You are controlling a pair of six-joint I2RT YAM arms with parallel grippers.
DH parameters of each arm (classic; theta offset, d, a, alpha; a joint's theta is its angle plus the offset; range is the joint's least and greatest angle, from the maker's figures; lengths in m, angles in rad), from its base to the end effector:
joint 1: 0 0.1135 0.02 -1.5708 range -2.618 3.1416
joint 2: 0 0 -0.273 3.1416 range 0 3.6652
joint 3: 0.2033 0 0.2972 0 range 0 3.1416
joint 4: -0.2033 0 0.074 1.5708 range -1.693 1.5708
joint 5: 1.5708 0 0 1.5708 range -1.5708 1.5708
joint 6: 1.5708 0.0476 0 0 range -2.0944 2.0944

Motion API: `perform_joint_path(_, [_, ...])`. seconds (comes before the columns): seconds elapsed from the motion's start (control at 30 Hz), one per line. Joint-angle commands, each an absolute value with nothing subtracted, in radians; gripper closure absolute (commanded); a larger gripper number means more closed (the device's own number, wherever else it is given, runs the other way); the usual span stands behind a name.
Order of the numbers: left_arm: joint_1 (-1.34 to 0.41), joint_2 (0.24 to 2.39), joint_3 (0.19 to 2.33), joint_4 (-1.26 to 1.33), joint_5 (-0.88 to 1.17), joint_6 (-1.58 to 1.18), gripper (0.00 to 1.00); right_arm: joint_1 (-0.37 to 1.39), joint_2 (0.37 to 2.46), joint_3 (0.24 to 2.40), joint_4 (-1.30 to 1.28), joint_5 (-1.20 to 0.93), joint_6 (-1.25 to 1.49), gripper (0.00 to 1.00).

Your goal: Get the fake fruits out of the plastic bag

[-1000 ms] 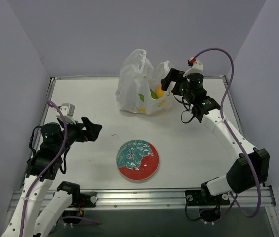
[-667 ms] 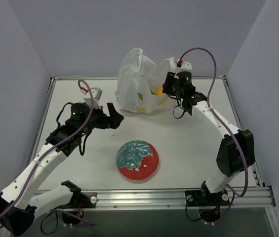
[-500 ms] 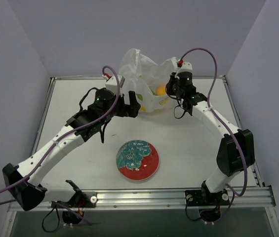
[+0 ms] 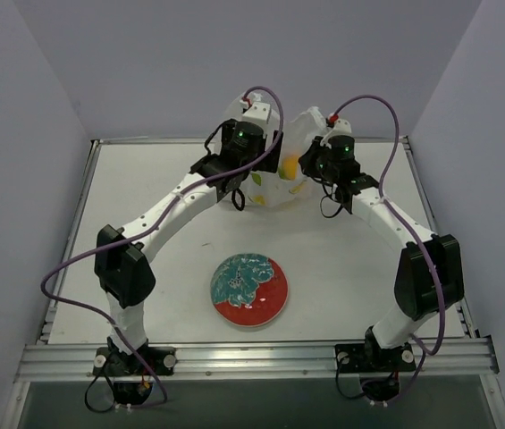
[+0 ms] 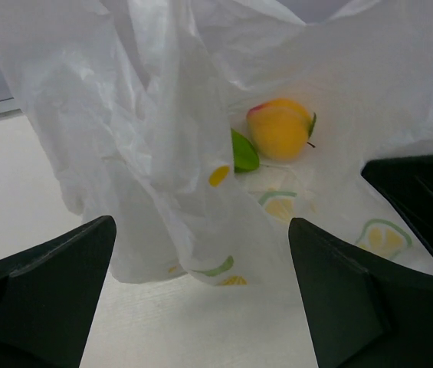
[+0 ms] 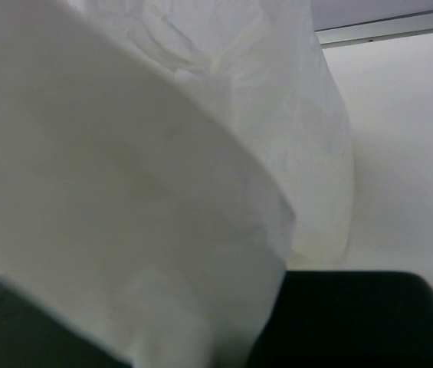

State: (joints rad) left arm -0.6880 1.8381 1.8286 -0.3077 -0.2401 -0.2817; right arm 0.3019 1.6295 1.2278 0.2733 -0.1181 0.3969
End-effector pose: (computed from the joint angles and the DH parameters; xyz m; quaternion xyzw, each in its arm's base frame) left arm 0.3919 -0.3075 0.3965 0.0934 0.8017 -0.1856 0.5604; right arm 0.4257 0.1385 0.3119 -0.0033 0.7507 0.2673 0.6041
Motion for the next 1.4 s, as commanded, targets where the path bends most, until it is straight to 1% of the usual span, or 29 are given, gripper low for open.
perform_joint_path(0.0, [-0.667, 1.888, 1.942, -0.318, -0.385, -0.186, 0.06, 0.307, 1.563, 1.21, 0.322, -0.155, 0.413, 1.0])
perform_joint_path(0.03, [-0.663, 1.904, 1.957, -0.313, -0.399, -0.172, 0.06, 0.307, 1.557, 1.198, 0.324, -0.159, 0.414, 1.0])
perform_joint_path(0.07, [-0.655, 1.92, 1.988, -0.311, -0.405, -0.163, 0.01, 0.307, 1.552, 1.192, 0.325, -0.161, 0.414, 1.0])
perform_joint_path(0.1, [-0.652, 1.948, 2.0, -0.311, -0.419, -0.157, 0.1, 0.307, 1.54, 1.186, 0.325, -0.161, 0.417, 1.0])
perform_joint_path(0.13, [-0.65, 1.957, 2.006, -0.311, -0.458, -0.138, 0.2, 0.31, 1.534, 1.171, 0.327, -0.16, 0.417, 1.0])
perform_joint_path(0.17, [-0.649, 1.962, 2.006, -0.301, -0.483, -0.127, 0.49, 0.31, 1.528, 1.163, 0.327, -0.156, 0.417, 1.0])
perform_joint_path(0.2, [-0.646, 1.956, 1.984, -0.292, -0.504, -0.12, 0.66, 0.31, 1.517, 1.157, 0.325, -0.156, 0.417, 1.0])
perform_joint_path(0.23, [-0.641, 1.944, 1.964, -0.284, -0.527, -0.12, 0.8, 0.308, 1.511, 1.149, 0.321, -0.155, 0.416, 1.0])
perform_joint_path(0.27, [-0.637, 1.928, 1.938, -0.27, -0.526, -0.132, 0.91, 0.308, 1.503, 1.134, 0.318, -0.153, 0.416, 1.0])
perform_joint_path(0.3, [-0.621, 1.881, 1.877, -0.267, -0.514, -0.15, 0.97, 0.308, 1.487, 1.125, 0.316, -0.155, 0.419, 1.0])
perform_joint_path(0.37, [-0.606, 1.818, 1.801, -0.249, -0.445, -0.222, 0.98, 0.311, 1.453, 1.092, 0.318, -0.164, 0.439, 1.0])
perform_joint_path(0.4, [-0.6, 1.746, 1.725, -0.241, -0.431, -0.242, 0.98, 0.316, 1.439, 1.083, 0.316, -0.17, 0.448, 1.0])
perform_joint_path(0.5, [-0.61, 1.61, 1.635, -0.218, -0.408, -0.278, 0.98, 0.34, 1.369, 1.071, 0.307, -0.181, 0.472, 1.0])
perform_joint_path(0.63, [-0.621, 1.508, 1.527, -0.233, -0.377, -0.317, 0.98, 0.367, 1.31, 1.104, 0.243, -0.163, 0.485, 1.0])
perform_joint_path(0.7, [-0.609, 1.491, 1.471, -0.232, -0.352, -0.345, 0.98, 0.365, 1.305, 1.079, 0.241, -0.15, 0.482, 1.0])
perform_joint_path(0.8, [-0.562, 1.476, 1.324, -0.167, -0.27, -0.439, 0.98, 0.361, 1.359, 1.026, 0.258, -0.094, 0.465, 1.0])
perform_joint_path(0.87, [-0.552, 1.47, 1.214, -0.106, -0.273, -0.477, 0.98, 0.36, 1.402, 0.964, 0.276, -0.064, 0.46, 1.0])
perform_joint_path(1.0, [-0.525, 1.474, 1.067, -0.017, -0.287, -0.531, 0.98, 0.357, 1.477, 0.848, 0.394, -0.035, 0.469, 1.0])
perform_joint_path(1.03, [-0.517, 1.483, 1.045, 0.039, -0.276, -0.549, 0.98, 0.357, 1.5, 0.842, 0.408, -0.034, 0.469, 1.0])
perform_joint_path(1.17, [-0.499, 1.549, 0.979, 0.11, -0.247, -0.578, 0.98, 0.359, 1.639, 0.819, 0.466, -0.038, 0.483, 1.0])
perform_joint_path(1.37, [-0.468, 1.644, 0.919, 0.198, -0.225, -0.617, 0.98, 0.356, 1.756, 0.762, 0.583, -0.008, 0.518, 1.0])
